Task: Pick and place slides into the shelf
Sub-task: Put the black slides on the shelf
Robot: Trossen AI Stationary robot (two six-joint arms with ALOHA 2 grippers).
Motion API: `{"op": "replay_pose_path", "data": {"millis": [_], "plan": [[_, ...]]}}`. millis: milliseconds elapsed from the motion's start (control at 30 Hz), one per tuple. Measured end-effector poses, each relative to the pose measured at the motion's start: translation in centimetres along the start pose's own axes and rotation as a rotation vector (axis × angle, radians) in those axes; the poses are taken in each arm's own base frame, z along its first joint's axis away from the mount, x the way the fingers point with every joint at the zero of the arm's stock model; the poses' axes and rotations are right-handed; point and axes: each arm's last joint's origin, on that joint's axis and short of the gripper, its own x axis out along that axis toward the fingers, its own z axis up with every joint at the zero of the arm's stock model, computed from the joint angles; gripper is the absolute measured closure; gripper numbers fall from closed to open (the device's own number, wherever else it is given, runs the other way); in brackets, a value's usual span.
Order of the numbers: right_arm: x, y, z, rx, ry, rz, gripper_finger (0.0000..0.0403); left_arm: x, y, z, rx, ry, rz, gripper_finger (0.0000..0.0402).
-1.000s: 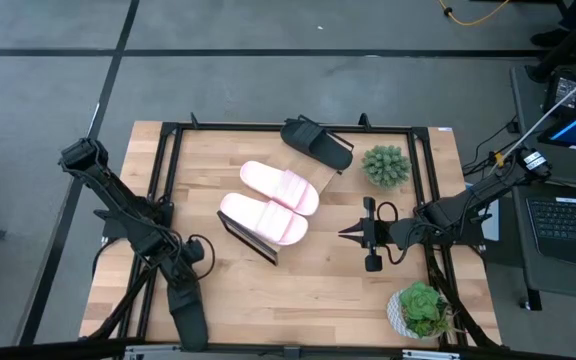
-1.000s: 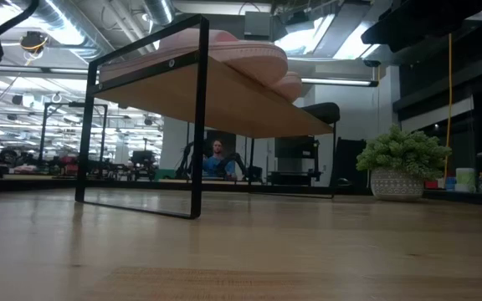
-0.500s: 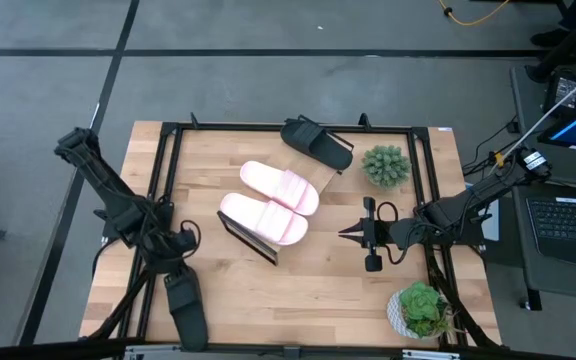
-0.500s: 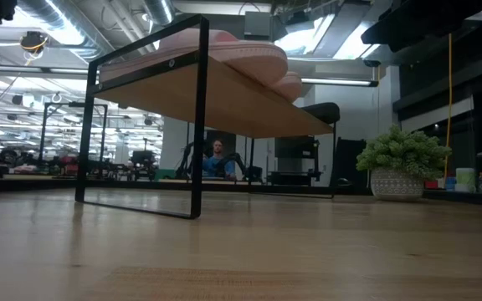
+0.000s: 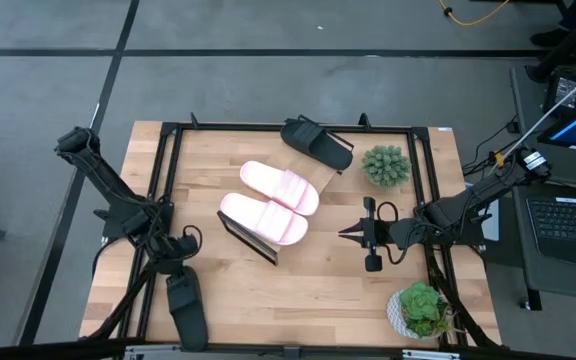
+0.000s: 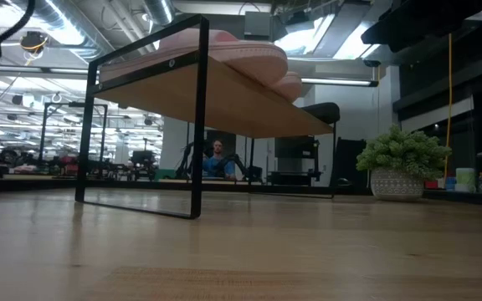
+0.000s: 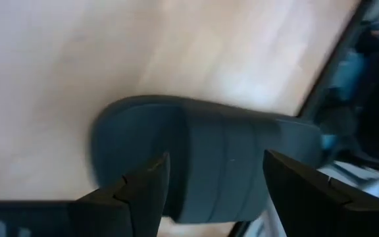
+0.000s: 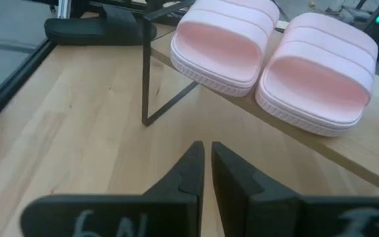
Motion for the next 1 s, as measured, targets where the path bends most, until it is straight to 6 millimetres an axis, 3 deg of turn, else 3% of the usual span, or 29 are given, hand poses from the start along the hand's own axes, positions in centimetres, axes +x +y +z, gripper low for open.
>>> {"op": "replay_pose_path", "data": {"millis": [367, 500, 1000], "plan": [[0.1, 0.0, 0.0, 0.013, 0.002, 0.0, 0.037, 2.1, 2.1, -0.3, -0.047, 0.061, -0.127, 0.0169], [0.3, 0.1, -0.2, 0.009, 0.011, -0.001, 0.037, 2.2, 1.6, -0.3, -0.053, 0.056, -0.205, 0.0169], [1.0, 0.5, -0.3, 0.006, 0.014, -0.001, 0.037, 2.3, 1.8, -0.3, -0.07, 0.061, -0.188, 0.0169]]}}
